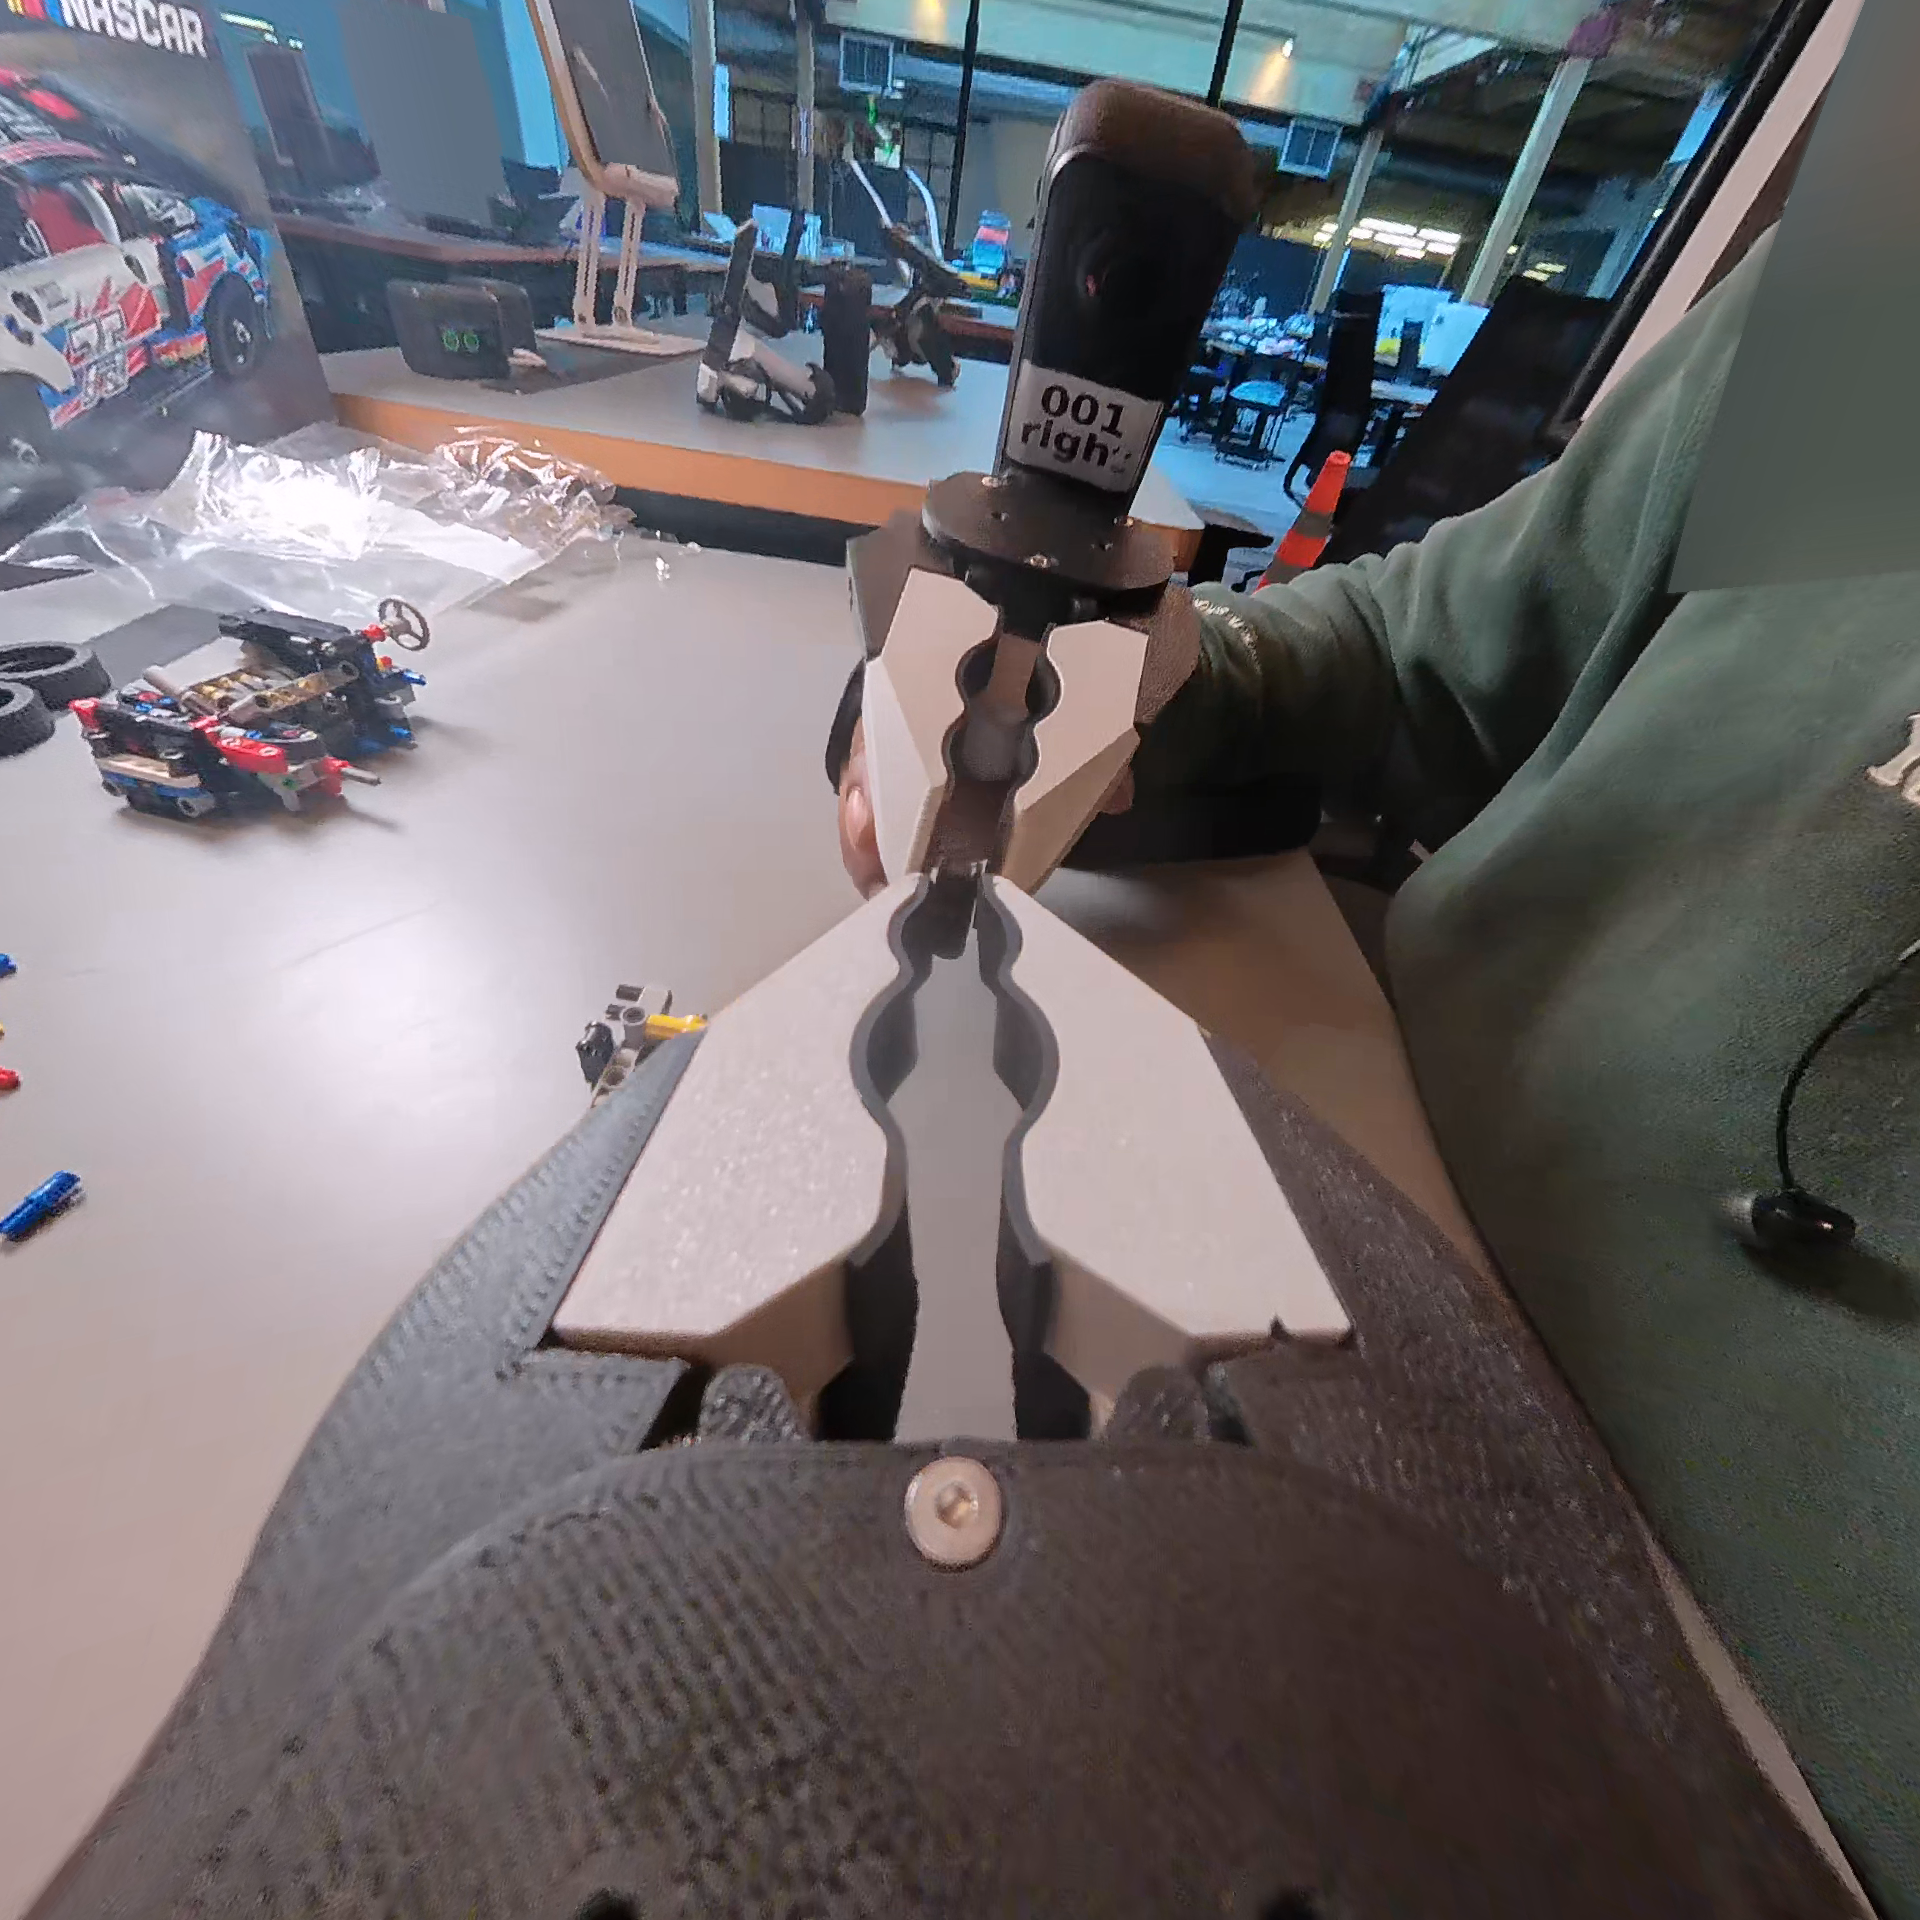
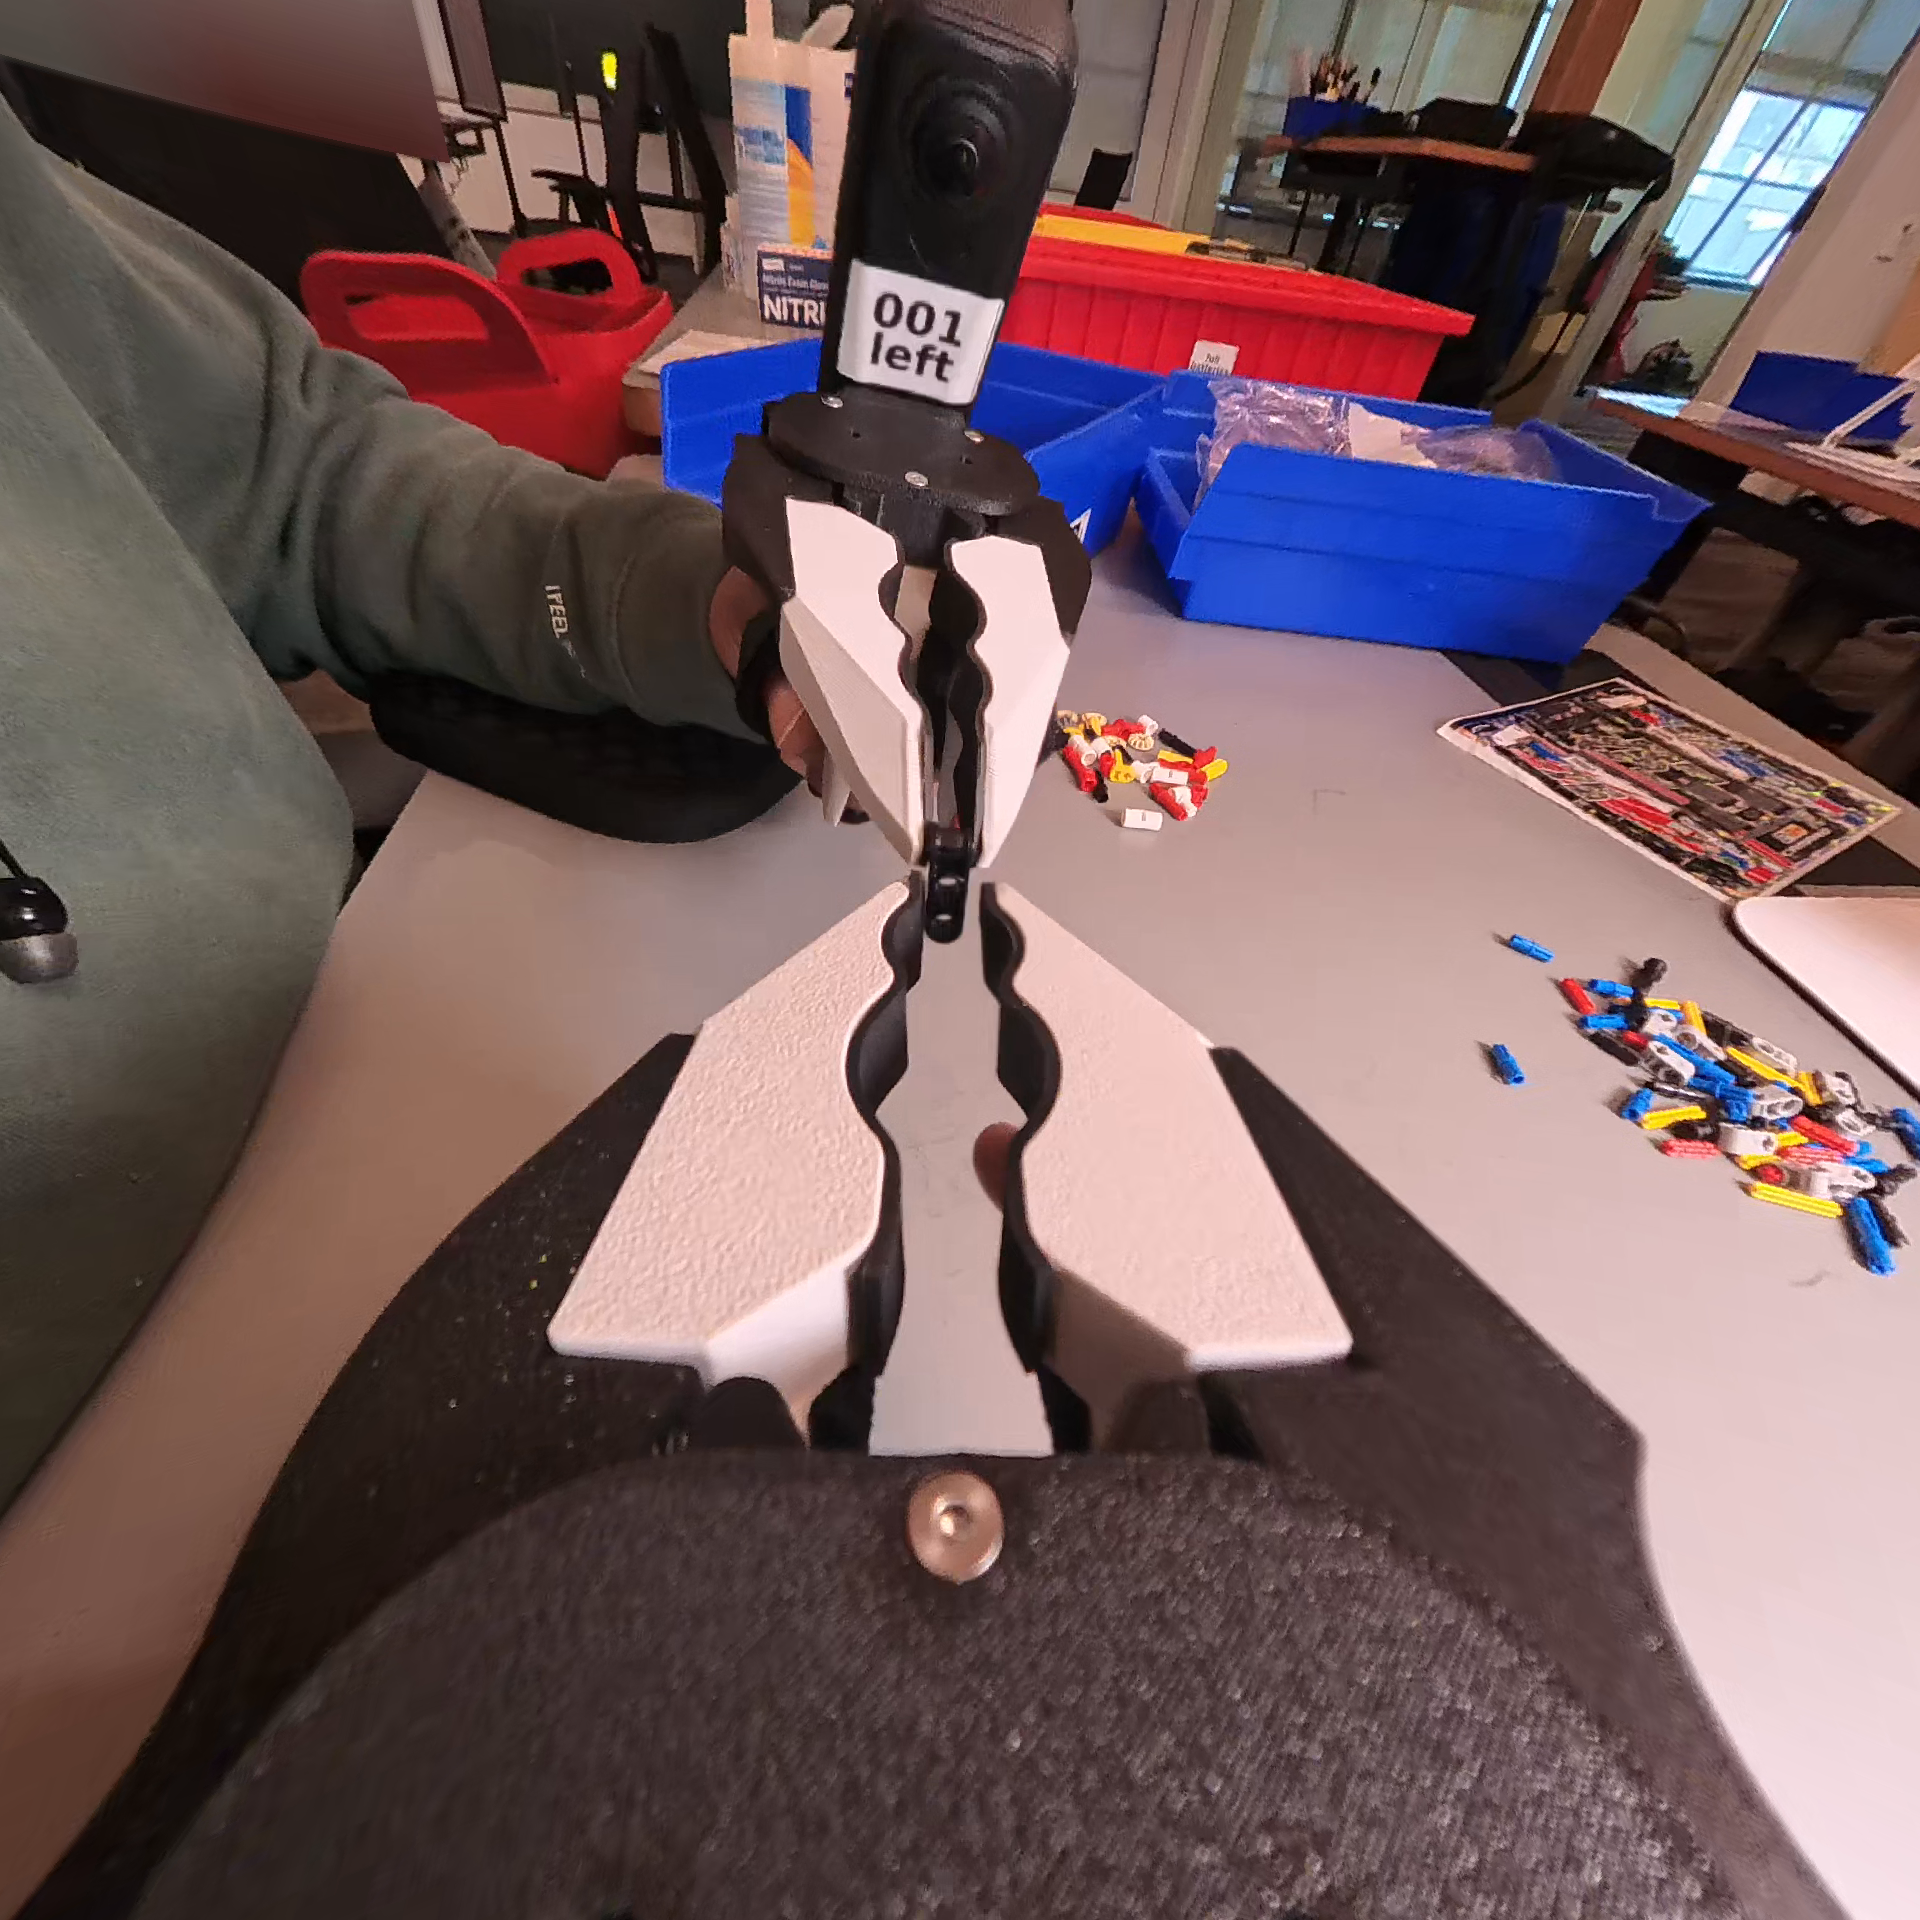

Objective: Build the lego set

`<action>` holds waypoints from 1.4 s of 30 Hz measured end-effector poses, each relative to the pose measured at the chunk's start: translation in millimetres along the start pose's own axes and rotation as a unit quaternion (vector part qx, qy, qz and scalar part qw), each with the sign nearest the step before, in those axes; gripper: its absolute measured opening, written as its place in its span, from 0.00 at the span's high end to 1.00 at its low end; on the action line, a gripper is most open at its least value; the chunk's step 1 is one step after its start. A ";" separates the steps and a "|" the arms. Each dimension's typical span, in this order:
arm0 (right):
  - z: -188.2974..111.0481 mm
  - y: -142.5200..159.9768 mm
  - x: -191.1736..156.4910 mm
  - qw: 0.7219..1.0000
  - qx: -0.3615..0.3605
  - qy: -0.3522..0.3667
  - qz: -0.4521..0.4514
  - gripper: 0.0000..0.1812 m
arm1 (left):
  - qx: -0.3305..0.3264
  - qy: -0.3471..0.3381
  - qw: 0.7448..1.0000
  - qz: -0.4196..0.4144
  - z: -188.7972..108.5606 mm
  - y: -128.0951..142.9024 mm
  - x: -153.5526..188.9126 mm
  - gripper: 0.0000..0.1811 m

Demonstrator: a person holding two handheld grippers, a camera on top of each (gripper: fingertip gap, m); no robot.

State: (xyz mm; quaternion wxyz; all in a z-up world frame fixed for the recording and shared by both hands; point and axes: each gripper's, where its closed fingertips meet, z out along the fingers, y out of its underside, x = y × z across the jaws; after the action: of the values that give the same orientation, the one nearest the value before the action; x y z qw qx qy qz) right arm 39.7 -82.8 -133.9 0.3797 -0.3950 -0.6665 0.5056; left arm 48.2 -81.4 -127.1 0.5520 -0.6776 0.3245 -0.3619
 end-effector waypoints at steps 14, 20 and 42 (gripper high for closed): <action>-1.3 1.4 0.2 1.000 -0.012 0.000 -0.006 0.97 | -0.001 -0.011 1.000 0.008 2.6 -1.2 -1.0 0.97; -29.6 7.5 45.8 0.996 -0.040 0.079 0.002 0.97 | -0.137 -0.110 0.984 0.022 -3.8 33.8 -53.9 0.80; -39.1 45.5 62.8 0.990 -0.098 0.103 0.017 0.97 | -0.303 -0.237 0.917 -0.109 -0.1 94.5 -104.8 0.95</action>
State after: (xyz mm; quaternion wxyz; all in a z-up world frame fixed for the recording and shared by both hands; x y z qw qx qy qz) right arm 56.5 -2.9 -163.7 0.3973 -0.4917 -0.6630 0.4010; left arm -11.0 -10.5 -233.8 0.3384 -0.9093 0.2024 -0.1329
